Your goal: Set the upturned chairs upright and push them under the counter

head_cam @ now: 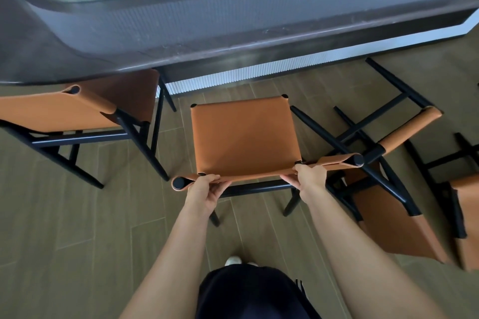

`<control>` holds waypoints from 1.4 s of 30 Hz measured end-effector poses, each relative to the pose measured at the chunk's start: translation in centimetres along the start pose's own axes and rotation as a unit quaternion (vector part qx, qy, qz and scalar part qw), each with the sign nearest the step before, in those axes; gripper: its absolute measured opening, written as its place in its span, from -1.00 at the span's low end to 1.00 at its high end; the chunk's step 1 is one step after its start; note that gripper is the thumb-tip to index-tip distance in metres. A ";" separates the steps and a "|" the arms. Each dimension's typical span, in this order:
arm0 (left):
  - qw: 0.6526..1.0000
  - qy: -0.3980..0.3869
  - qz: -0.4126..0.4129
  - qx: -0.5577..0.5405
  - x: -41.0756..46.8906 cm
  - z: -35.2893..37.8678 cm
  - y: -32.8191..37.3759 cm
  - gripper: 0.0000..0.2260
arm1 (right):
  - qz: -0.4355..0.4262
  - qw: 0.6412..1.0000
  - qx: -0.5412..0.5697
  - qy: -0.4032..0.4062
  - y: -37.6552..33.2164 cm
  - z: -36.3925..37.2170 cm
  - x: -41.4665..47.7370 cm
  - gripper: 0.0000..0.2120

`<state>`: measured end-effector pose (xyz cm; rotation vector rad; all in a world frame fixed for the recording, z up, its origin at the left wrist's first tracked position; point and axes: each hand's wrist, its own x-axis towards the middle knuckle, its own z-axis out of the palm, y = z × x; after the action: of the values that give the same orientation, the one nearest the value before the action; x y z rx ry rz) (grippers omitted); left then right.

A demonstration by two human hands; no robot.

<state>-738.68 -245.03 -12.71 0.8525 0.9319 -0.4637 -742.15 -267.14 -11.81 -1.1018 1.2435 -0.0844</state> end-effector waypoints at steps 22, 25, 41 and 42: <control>0.998 -0.015 0.007 0.063 -0.5 -0.1 -0.3 -0.89 | -0.070 0.980 -0.180 -0.039 0.8 -1.2 1.8 -0.80; 0.996 0.008 0.023 0.089 -0.5 0.3 -1.0 -0.86 | -0.065 0.980 -0.178 -0.065 0.8 -1.6 1.9 -0.74; 0.996 0.086 0.027 -0.012 -0.1 3.6 -1.1 -0.73 | 0.161 0.967 0.098 -0.169 -2.7 -1.5 3.8 -0.66; 0.996 0.088 0.028 -0.012 -0.1 3.8 -1.0 -0.74 | 0.163 0.968 0.092 -0.166 -2.9 -1.4 3.8 -0.67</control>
<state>-737.49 -248.66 -11.88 0.9054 1.0699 -0.3313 -740.33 -271.72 -12.38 -0.7041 1.0734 0.2236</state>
